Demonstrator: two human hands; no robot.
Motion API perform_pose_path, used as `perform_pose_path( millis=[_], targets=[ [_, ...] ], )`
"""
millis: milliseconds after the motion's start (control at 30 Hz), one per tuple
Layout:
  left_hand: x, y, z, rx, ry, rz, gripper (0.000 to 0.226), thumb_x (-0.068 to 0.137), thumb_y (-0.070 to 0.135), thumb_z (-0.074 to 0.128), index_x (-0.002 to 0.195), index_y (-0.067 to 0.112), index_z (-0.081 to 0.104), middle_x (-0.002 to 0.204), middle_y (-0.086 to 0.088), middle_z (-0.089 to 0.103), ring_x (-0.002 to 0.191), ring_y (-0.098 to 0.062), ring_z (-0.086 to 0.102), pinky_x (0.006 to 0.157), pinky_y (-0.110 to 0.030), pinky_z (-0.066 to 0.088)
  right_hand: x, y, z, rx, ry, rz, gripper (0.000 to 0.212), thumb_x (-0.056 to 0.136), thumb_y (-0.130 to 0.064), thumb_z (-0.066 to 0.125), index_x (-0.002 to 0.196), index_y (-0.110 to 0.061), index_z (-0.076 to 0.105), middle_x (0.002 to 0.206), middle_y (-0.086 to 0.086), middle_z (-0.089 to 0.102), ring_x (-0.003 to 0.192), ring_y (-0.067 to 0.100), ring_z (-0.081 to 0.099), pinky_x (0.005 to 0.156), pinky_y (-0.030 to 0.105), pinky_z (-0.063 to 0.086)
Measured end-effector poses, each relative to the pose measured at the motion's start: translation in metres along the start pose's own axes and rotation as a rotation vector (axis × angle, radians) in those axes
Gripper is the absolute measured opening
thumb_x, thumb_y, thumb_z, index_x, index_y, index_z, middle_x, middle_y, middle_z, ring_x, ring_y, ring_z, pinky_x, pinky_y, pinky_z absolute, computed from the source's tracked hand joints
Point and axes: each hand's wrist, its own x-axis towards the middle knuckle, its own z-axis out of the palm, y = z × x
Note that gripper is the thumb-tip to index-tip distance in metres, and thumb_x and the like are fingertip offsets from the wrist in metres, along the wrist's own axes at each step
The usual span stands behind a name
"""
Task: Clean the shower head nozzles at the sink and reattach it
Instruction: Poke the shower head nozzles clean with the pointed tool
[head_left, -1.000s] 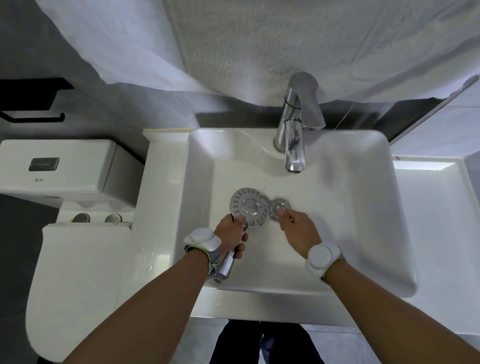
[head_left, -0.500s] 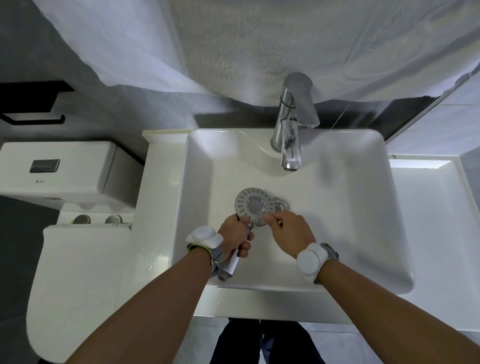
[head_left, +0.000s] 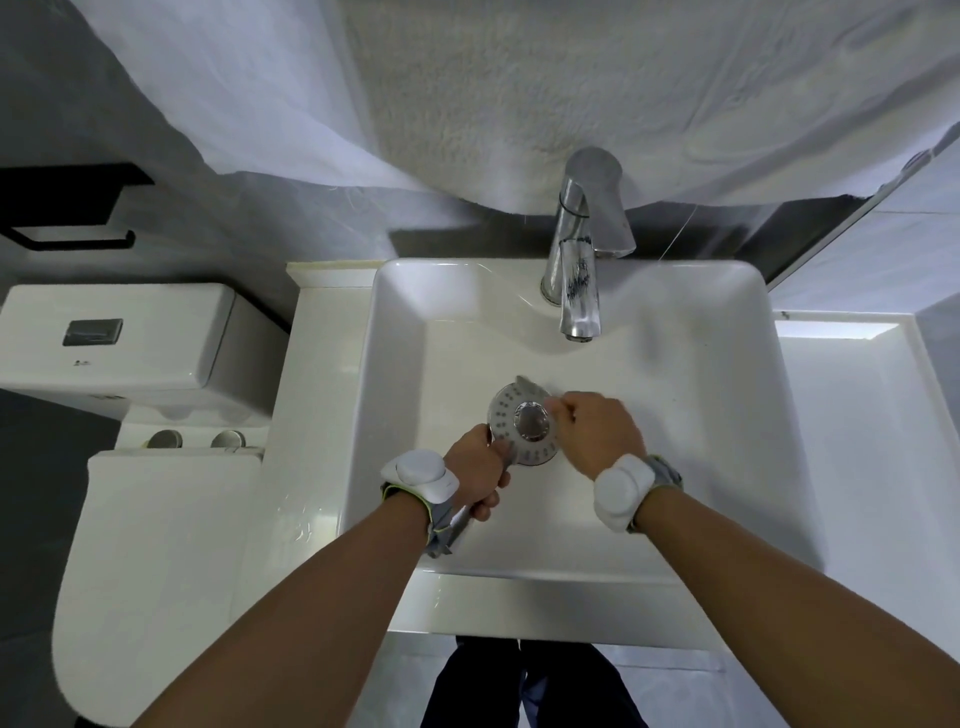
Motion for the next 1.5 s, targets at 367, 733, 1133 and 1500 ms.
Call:
perform_pose_path(
  millis=[367,733,1133,1500],
  targets=[
    [-0.001,-0.001,0.007,-0.065,-0.024,0.017,0.016,0.101,0.028,0.034,0.092,0.017,0.042,0.073,-0.008,0.048,0.038,-0.013,0.031,0.04,-0.02,0.03,-0.012,-0.008,0.01,0.0,-0.027,0.035,0.037,0.099,-0.044,0.041,0.09,-0.02,0.067,0.087,0.007,0.067,0.081,0.031,0.062,0.073,0.037,0.052],
    [-0.006,-0.011,-0.009,-0.276,0.103,-0.109,0.015,0.101,0.02,0.037,0.1,0.011,0.049,0.072,-0.01,0.052,0.038,-0.014,0.038,0.039,-0.016,0.032,0.029,0.062,-0.013,-0.147,0.055,0.29,0.044,0.104,-0.034,0.032,0.095,-0.002,0.062,0.1,0.018,0.068,0.082,0.03,0.061,0.065,0.027,0.036],
    [-0.014,-0.013,-0.024,-0.312,-0.097,-0.049,0.018,0.103,0.028,0.046,0.115,0.015,0.039,0.09,-0.023,0.062,0.045,-0.024,0.05,0.046,-0.033,0.052,0.011,0.058,0.021,0.025,-0.208,0.191,0.037,0.102,-0.035,0.041,0.07,-0.019,0.052,0.078,0.004,0.06,0.068,0.022,0.053,0.065,0.028,0.041],
    [-0.007,0.012,-0.01,-0.347,-0.069,-0.186,0.019,0.104,0.018,0.031,0.098,0.018,0.048,0.071,-0.007,0.042,0.038,-0.012,0.025,0.039,-0.014,0.026,-0.014,-0.007,0.005,-0.055,-0.049,-0.126,0.03,0.098,-0.041,0.048,0.089,-0.021,0.069,0.085,0.005,0.07,0.079,0.03,0.063,0.068,0.032,0.048]
  ],
)
